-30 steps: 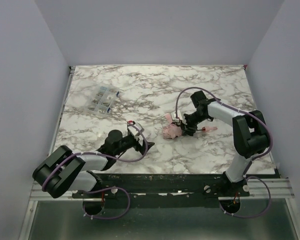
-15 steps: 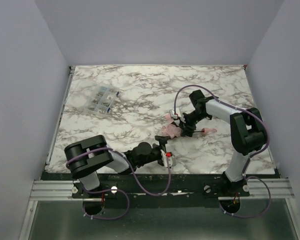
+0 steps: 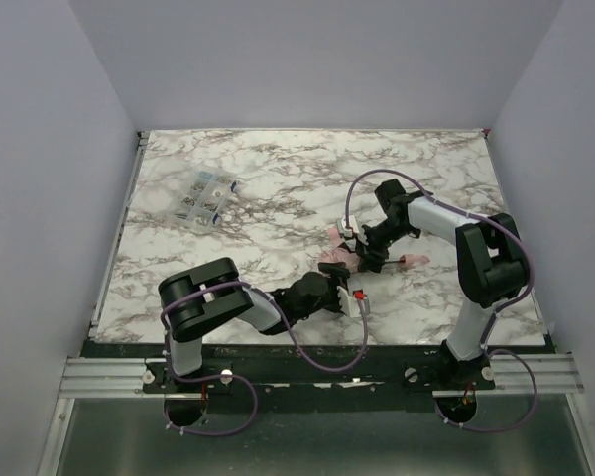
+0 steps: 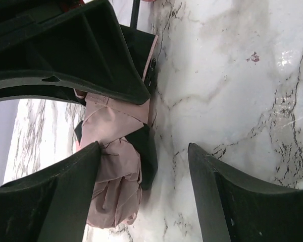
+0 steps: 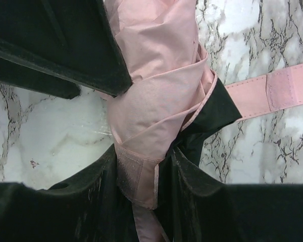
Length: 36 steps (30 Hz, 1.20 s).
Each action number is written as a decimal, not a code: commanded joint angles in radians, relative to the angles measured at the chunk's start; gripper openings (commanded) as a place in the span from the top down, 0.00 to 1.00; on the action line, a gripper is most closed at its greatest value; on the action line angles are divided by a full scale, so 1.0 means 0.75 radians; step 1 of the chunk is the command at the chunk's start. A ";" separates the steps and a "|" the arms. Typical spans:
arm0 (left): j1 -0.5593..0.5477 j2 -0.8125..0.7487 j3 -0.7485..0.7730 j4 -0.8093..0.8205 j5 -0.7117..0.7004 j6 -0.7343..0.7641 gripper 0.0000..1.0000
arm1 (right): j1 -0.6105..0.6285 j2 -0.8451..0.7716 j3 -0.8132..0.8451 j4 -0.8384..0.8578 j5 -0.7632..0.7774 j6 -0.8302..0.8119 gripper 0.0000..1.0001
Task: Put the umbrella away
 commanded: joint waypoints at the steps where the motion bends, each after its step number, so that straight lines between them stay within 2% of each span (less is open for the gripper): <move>1: 0.018 0.093 -0.034 -0.066 -0.022 -0.085 0.32 | 0.055 0.156 -0.165 -0.402 0.095 -0.032 0.87; 5: 0.023 0.100 -0.069 0.024 -0.033 -0.084 0.30 | 0.091 0.173 -0.179 -0.433 0.107 -0.043 0.87; 8: 0.023 0.076 -0.047 -0.013 -0.024 -0.065 0.30 | 0.114 0.184 -0.190 -0.423 0.115 -0.033 0.87; 15: 0.023 -0.062 -0.091 0.009 -0.043 0.003 0.29 | 0.116 0.200 -0.178 -0.398 0.124 0.002 0.87; 17: 0.024 -0.089 -0.113 0.037 -0.055 0.002 0.26 | 0.116 0.208 -0.172 -0.400 0.125 0.008 0.87; 22: 0.038 -0.004 -0.067 0.005 -0.101 -0.013 0.20 | 0.117 0.204 -0.179 -0.379 0.132 0.025 0.87; 25: 0.054 0.033 -0.021 -0.085 -0.091 -0.072 0.20 | 0.117 0.192 -0.182 -0.378 0.131 0.022 0.86; 30: 0.110 0.102 -0.020 -0.121 -0.023 -0.184 0.29 | 0.117 0.189 -0.184 -0.382 0.126 0.013 0.86; 33: 0.141 0.119 -0.013 -0.180 0.032 -0.221 0.43 | 0.117 0.185 -0.189 -0.382 0.128 0.013 0.86; 36: 0.165 0.118 -0.012 -0.208 0.102 -0.251 0.53 | 0.117 0.183 -0.185 -0.387 0.121 0.009 0.86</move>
